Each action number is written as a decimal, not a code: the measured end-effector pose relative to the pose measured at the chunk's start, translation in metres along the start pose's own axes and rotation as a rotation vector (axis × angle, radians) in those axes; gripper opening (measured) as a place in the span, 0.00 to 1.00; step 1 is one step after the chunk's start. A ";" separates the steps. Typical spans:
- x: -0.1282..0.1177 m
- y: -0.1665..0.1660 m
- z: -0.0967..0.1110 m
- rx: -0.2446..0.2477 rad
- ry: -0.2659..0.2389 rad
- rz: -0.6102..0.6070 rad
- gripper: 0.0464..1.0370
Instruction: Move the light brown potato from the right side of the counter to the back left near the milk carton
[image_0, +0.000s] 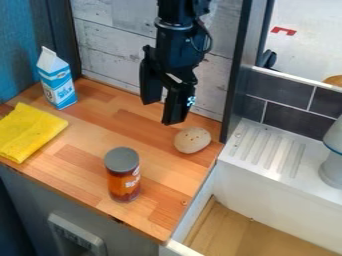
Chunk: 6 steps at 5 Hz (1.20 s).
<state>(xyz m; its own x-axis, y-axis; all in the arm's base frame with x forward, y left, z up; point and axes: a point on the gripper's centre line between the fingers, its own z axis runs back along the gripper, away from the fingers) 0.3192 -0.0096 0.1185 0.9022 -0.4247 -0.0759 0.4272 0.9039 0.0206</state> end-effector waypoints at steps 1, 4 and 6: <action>0.000 -0.001 -0.011 -0.012 0.030 0.003 0.96; 0.044 0.018 -0.061 0.043 -0.062 0.105 0.96; 0.063 0.019 -0.085 -0.001 -0.038 0.104 0.96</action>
<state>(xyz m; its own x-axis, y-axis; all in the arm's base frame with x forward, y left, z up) 0.3791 -0.0149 0.0292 0.9434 -0.3298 -0.0358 0.3308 0.9434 0.0253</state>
